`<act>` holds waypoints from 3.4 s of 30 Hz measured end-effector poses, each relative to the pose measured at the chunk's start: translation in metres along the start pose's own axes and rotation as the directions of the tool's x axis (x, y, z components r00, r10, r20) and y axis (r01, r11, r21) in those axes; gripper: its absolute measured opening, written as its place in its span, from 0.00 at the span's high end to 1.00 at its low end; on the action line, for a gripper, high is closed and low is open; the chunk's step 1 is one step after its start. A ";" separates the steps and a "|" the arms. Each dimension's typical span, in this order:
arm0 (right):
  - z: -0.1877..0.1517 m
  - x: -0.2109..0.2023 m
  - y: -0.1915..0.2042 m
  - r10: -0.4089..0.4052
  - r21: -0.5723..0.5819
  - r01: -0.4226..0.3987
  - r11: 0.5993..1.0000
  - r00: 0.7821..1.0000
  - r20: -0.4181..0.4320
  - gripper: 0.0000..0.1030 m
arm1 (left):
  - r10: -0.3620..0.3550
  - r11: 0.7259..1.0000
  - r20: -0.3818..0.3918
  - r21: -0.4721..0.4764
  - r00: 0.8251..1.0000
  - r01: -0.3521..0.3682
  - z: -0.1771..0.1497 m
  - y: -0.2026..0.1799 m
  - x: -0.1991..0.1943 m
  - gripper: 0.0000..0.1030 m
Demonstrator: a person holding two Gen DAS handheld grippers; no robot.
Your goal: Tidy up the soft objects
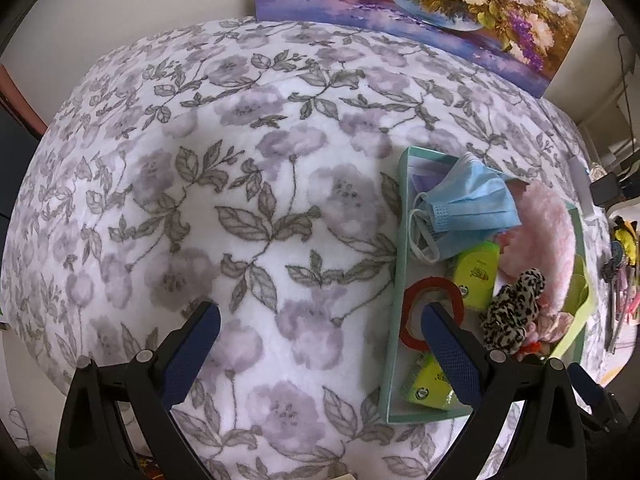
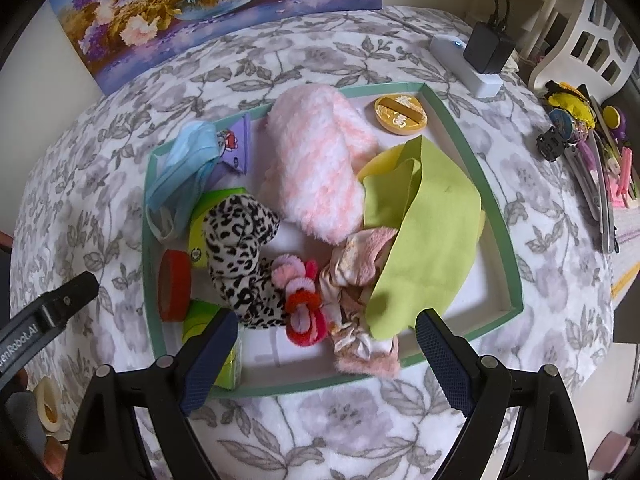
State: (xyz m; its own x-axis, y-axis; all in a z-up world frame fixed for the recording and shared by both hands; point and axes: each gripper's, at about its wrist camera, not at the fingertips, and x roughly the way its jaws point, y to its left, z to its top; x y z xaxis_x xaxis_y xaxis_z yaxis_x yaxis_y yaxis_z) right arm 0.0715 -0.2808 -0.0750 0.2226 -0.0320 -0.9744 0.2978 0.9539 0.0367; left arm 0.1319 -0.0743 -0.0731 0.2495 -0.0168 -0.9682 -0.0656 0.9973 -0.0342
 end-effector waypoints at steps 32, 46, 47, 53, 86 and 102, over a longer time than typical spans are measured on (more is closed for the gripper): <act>-0.036 -0.023 0.017 -0.027 -0.075 0.029 0.997 0.999 0.028 0.10 | 0.022 1.000 -0.056 0.016 0.998 -0.021 -0.048 0.024 -0.020 0.03; -0.042 -0.027 0.014 -0.046 -0.076 0.047 0.996 0.999 0.018 0.10 | 0.014 1.000 -0.016 0.022 1.000 -0.014 -0.060 0.029 -0.036 0.03; -0.042 -0.027 0.014 -0.046 -0.076 0.047 0.996 0.999 0.019 0.10 | 0.013 1.000 -0.016 0.023 1.000 -0.013 -0.061 0.030 -0.037 0.03; -0.046 -0.032 0.014 -0.046 -0.076 0.048 0.996 0.999 0.029 0.10 | 0.023 0.999 -0.005 0.030 1.000 -0.023 -0.067 0.032 -0.040 0.03; -0.047 -0.037 0.019 -0.022 -0.096 0.025 0.995 0.999 0.041 0.10 | 0.044 0.999 -0.013 0.002 0.999 -0.044 -0.066 0.038 -0.040 0.03; -0.046 -0.035 0.019 -0.025 -0.099 0.028 0.995 0.999 0.036 0.10 | 0.049 0.999 -0.013 0.000 0.999 -0.049 -0.066 0.039 -0.039 0.03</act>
State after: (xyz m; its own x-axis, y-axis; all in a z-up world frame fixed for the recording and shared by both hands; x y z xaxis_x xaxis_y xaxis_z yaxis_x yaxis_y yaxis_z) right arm 0.0265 -0.2475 -0.0509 0.2480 -0.0661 -0.9665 0.2102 0.9776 -0.0129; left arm 0.0558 -0.0398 -0.0530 0.2337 0.0316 -0.9718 -0.0778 0.9969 0.0137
